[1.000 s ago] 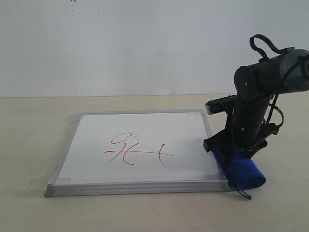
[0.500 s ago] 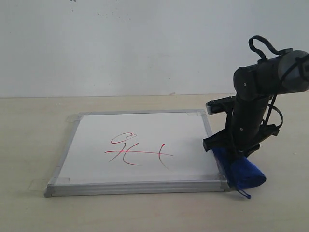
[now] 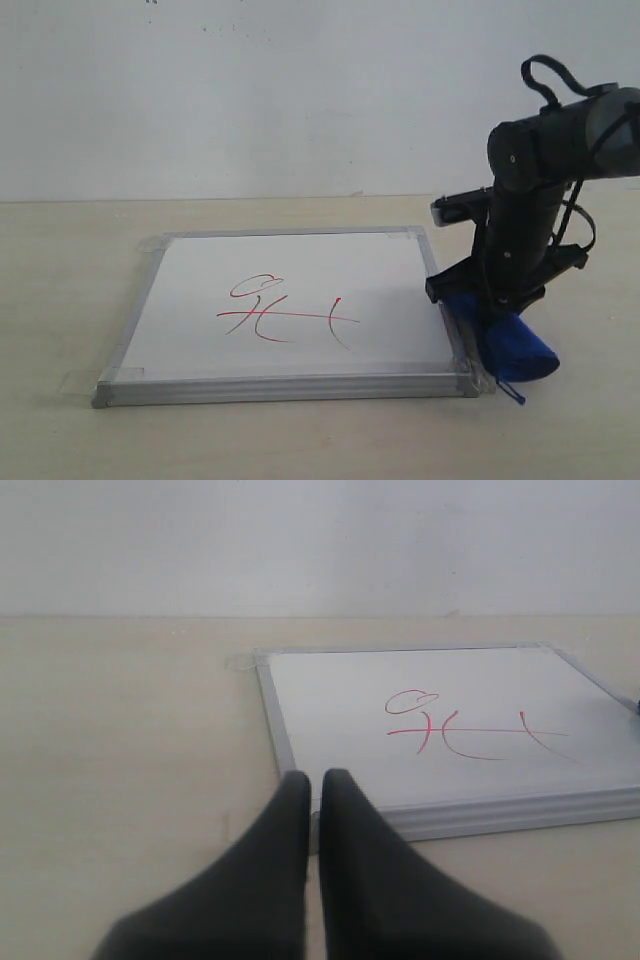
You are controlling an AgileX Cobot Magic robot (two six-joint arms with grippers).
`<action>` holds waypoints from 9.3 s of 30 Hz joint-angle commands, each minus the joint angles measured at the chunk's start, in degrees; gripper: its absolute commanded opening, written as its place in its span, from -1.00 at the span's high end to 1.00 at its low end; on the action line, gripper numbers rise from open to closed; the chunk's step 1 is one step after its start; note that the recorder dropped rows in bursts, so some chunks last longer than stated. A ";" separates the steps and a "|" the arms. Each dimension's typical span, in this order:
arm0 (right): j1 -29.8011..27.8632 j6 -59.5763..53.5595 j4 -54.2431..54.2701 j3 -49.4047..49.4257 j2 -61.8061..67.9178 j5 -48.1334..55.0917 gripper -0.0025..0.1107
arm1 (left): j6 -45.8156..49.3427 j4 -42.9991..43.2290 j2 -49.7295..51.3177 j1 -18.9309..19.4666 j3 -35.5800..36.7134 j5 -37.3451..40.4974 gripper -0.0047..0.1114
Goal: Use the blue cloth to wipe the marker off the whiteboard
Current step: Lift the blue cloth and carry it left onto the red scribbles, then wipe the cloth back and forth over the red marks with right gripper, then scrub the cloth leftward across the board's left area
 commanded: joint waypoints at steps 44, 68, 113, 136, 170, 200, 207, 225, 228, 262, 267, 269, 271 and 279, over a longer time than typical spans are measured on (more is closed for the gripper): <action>23.98 -31.24 10.94 -28.34 19.66 19.05 0.96 | 0.31 -0.04 -0.19 0.08 0.20 -0.18 0.85; 10.50 -10.76 6.64 -28.72 19.66 11.86 0.96 | 0.31 -0.04 -0.19 0.08 0.20 -0.18 0.85; 14.65 0.89 -11.45 -33.60 19.79 3.17 0.96 | 0.31 -0.04 -0.19 0.08 0.20 -0.18 0.85; 13.74 -0.03 -8.98 -33.60 19.79 6.47 0.96 | 0.31 -0.04 -0.19 0.08 0.20 -0.18 0.85; 20.14 -3.83 -16.05 -34.17 22.97 8.23 0.96 | 0.31 -0.04 -0.19 0.08 0.20 -0.18 0.85; 22.60 10.27 -14.20 -34.17 22.97 1.25 0.96 | 0.31 -0.04 -0.19 0.08 0.20 -0.18 0.85; 23.94 -8.38 3.94 -34.17 22.97 -6.57 0.96 | 0.31 -0.04 -0.19 0.08 0.20 -0.18 0.85; 23.90 6.44 -13.81 -34.17 22.97 2.87 0.96 | 0.31 -0.04 -0.19 0.08 0.20 -0.18 0.85; 23.90 11.16 -22.54 -34.17 22.97 7.00 0.96 | 0.31 -0.04 -0.19 0.08 0.20 -0.18 0.85; 24.42 8.60 -11.87 -34.17 22.97 -5.62 0.96 | 0.31 -0.04 -0.19 0.08 0.20 -0.18 0.85; 26.98 -9.48 6.45 -34.17 22.97 -14.73 0.96 | 0.31 -0.04 -0.19 0.08 0.20 -0.18 0.85; 28.62 -16.09 11.46 -34.17 22.97 -17.09 0.96 | 0.31 -0.04 -0.19 0.08 0.20 -0.18 0.85; 29.93 -19.67 12.55 -34.17 22.97 -17.76 0.96 | 0.31 -0.04 -0.19 0.08 0.20 -0.18 0.85; 27.90 -5.11 0.43 -34.17 22.97 -14.34 0.96 | 0.31 -0.04 -0.19 0.08 0.20 -0.18 0.85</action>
